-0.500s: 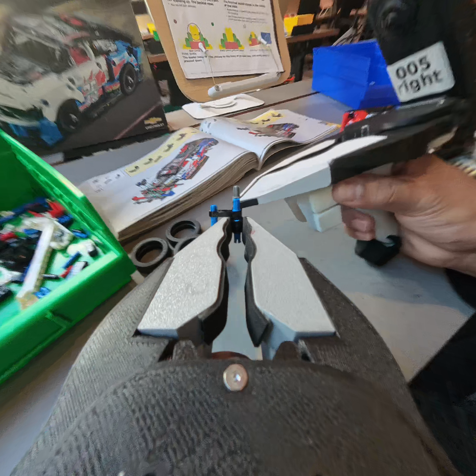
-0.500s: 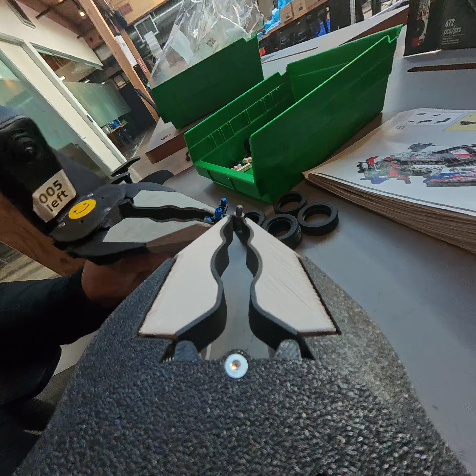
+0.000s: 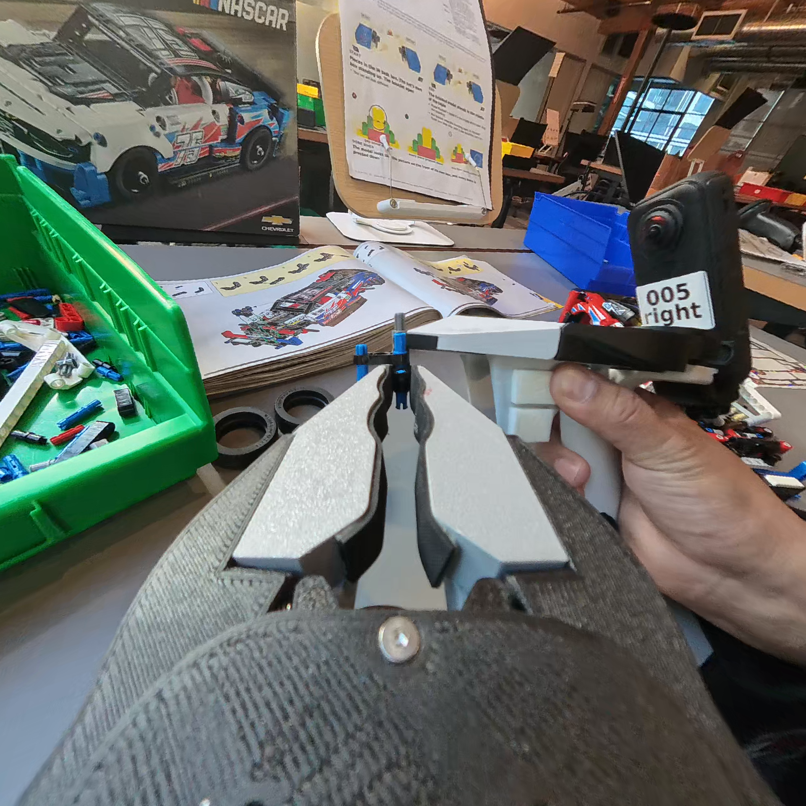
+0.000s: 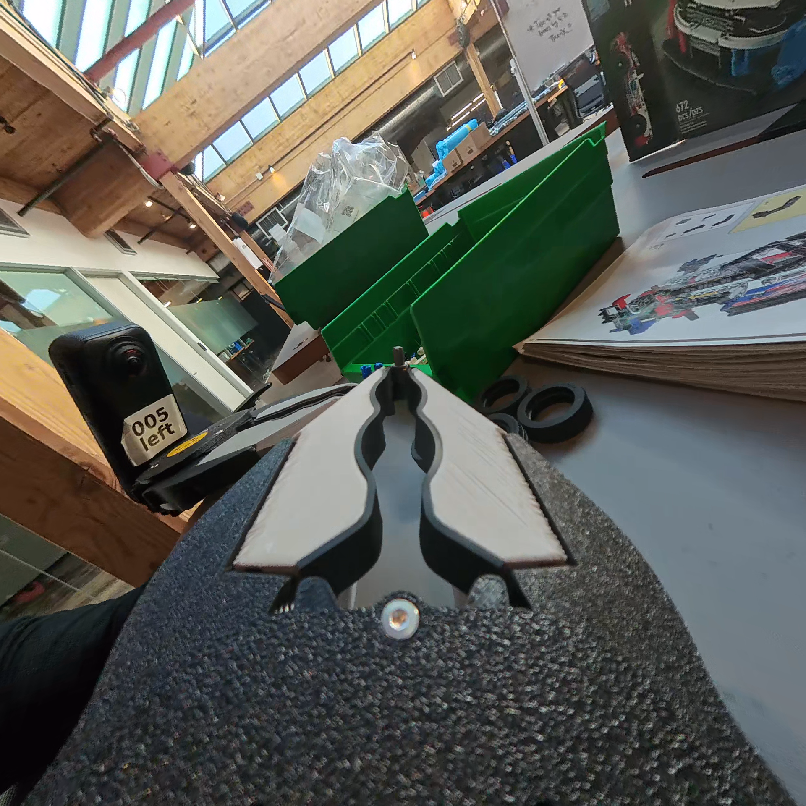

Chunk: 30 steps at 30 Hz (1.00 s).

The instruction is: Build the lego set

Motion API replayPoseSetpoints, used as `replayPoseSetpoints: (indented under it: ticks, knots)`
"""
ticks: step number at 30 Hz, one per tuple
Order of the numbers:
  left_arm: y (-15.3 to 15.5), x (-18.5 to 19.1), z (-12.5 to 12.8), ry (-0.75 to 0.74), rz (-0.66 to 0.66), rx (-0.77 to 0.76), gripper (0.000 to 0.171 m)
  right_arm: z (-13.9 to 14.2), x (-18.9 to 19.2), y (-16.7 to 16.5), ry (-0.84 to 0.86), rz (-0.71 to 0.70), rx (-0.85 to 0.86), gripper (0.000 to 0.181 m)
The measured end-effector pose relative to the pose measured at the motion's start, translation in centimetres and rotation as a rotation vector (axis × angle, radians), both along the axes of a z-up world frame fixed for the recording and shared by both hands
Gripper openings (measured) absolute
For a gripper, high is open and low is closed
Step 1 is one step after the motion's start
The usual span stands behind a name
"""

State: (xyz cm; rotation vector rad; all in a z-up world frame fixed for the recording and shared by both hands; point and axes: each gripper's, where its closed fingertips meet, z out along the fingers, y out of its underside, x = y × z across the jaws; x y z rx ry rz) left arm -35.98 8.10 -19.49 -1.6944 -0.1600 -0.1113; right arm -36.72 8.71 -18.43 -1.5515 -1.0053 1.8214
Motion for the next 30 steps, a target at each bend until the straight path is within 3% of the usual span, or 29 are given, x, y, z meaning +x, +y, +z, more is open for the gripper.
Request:
replayPoseSetpoints:
  ticks: [3, 5, 8, 12, 14, 16, 19, 24, 26, 30]
  knots:
    - [-1.1, -0.3, -0.4, 0.011, -0.037, -0.077, 0.006, -0.3, 0.2, 0.1, -0.049, -0.013, 0.112, 0.004]
    - [-2.7, -1.9, 0.6, 0.124, 0.054, -0.052, 0.024, -0.2, 0.8, 0.4, -0.054, -0.022, 0.170, 0.004]
    - [-2.7, -1.6, 1.3, 0.234, 0.024, -0.071, 0.055, -0.1, 1.2, -0.2, -0.042, 0.014, 0.159, 0.004]
    - [-1.1, 1.4, 0.9, 0.231, -0.178, -0.111, 0.053, -0.1, 1.4, -1.3, -0.045, 0.058, 0.192, 0.005]
    - [-0.4, 2.0, 0.4, 0.200, -0.226, -0.141, 0.045, -0.2, 1.7, -1.7, -0.051, 0.080, 0.207, 0.005]
    - [-0.2, 1.7, 0.2, 0.206, -0.231, -0.151, 0.026, -0.2, 2.1, -1.5, -0.049, 0.077, 0.221, 0.005]
    - [0.2, 2.0, -0.5, 0.164, -0.243, -0.168, 0.025, -0.5, 2.5, -1.1, -0.067, 0.074, 0.230, 0.005]
    - [0.4, 2.0, -0.6, 0.261, -0.176, -0.154, 0.025, -1.0, 2.6, -1.0, -0.101, 0.132, 0.151, 0.007]
    - [0.4, 1.9, -0.6, 0.297, -0.140, -0.143, 0.024, -1.4, 2.4, -0.4, -0.129, 0.114, 0.154, 0.020]
    - [0.7, 1.8, -0.7, 0.271, -0.122, -0.132, 0.024, -1.2, 2.3, -0.8, -0.119, 0.171, 0.131, 0.008]
